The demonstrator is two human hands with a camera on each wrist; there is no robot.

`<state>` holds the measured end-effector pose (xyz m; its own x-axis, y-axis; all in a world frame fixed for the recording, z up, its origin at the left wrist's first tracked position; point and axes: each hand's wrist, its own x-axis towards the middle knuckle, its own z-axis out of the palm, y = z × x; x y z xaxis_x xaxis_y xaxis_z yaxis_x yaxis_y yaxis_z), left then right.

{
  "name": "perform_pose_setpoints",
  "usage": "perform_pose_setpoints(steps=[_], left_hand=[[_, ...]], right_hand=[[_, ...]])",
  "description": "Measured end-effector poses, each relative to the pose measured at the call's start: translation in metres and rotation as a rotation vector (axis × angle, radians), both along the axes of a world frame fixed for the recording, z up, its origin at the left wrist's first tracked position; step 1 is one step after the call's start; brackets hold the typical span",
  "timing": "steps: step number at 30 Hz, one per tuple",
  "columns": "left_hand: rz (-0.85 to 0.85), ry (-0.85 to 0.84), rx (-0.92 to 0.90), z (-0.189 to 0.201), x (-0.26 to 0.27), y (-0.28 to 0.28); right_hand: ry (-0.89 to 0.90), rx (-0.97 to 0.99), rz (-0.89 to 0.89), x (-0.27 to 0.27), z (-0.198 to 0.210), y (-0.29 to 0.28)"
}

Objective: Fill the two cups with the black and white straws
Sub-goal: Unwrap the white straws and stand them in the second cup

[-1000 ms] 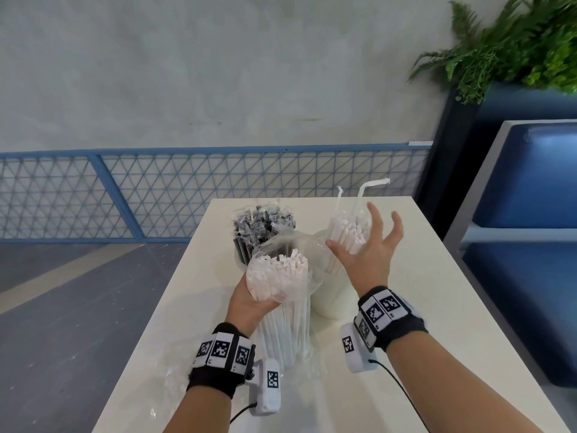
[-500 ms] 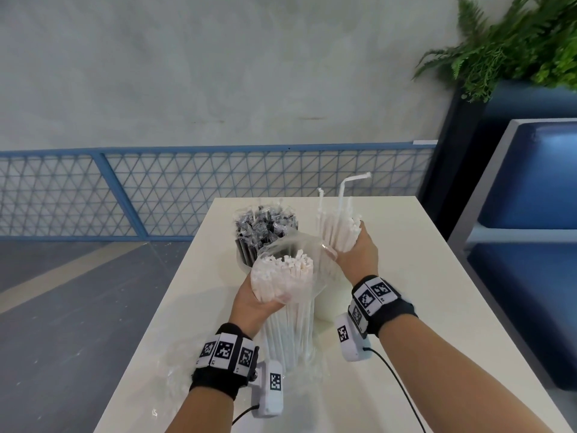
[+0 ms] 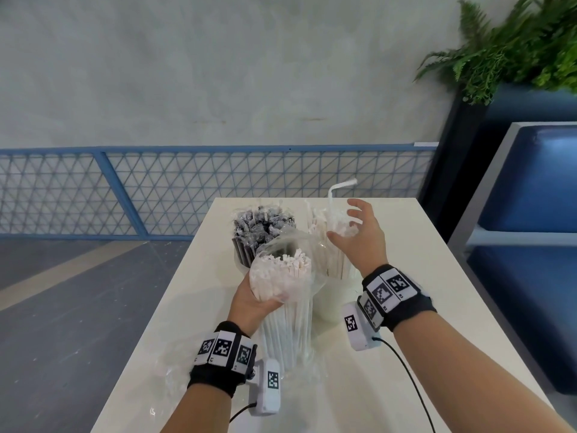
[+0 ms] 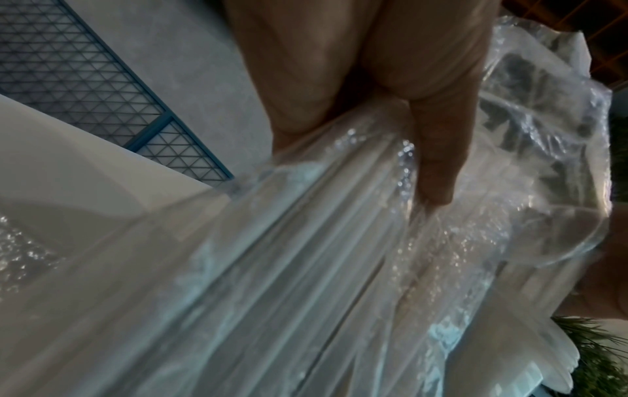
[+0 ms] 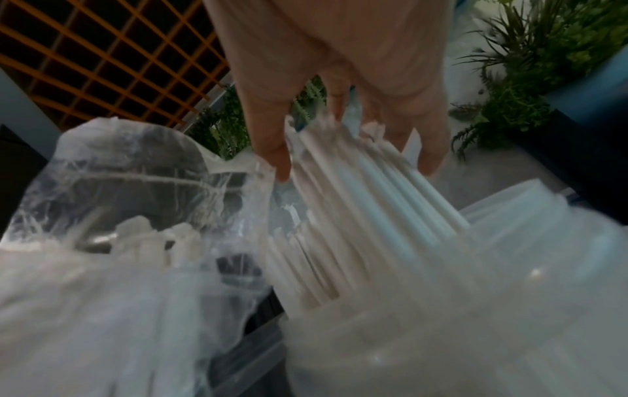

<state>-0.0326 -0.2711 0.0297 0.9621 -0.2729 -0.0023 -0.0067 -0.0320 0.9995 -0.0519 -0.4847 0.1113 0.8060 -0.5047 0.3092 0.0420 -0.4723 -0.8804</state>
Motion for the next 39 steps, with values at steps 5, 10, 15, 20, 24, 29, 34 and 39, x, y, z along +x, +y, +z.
perform_pose_setpoints(steps=[5, 10, 15, 20, 24, 29, 34, 39], left_hand=[[-0.014, 0.003, 0.002, 0.002, 0.000, 0.000], [-0.026, -0.021, -0.008, 0.002, -0.001, 0.000], [-0.062, -0.018, -0.050, 0.002, -0.003, -0.001], [-0.109, -0.001, -0.059, 0.004, -0.006, 0.002], [-0.132, -0.023, -0.035, 0.003, -0.007, 0.003], [-0.116, -0.040, 0.006, -0.002, -0.007, 0.005], [-0.085, -0.088, 0.023, -0.001, -0.013, 0.003], [-0.115, -0.064, 0.025, -0.001, -0.014, 0.003]], right_hand=[[-0.133, -0.033, -0.070, -0.009, -0.001, 0.004], [-0.403, -0.266, 0.112, -0.038, 0.002, 0.036], [0.063, -0.400, 0.292, -0.042, -0.025, 0.051], [0.174, -0.314, 0.350, -0.041, -0.029, 0.056], [0.033, -0.243, 0.409, -0.040, -0.034, 0.067], [0.129, -0.066, 0.402, -0.034, -0.045, 0.069], [0.106, 0.128, 0.389, -0.036, -0.049, 0.071], [-0.015, 0.215, 0.324, -0.046, -0.058, 0.082]])
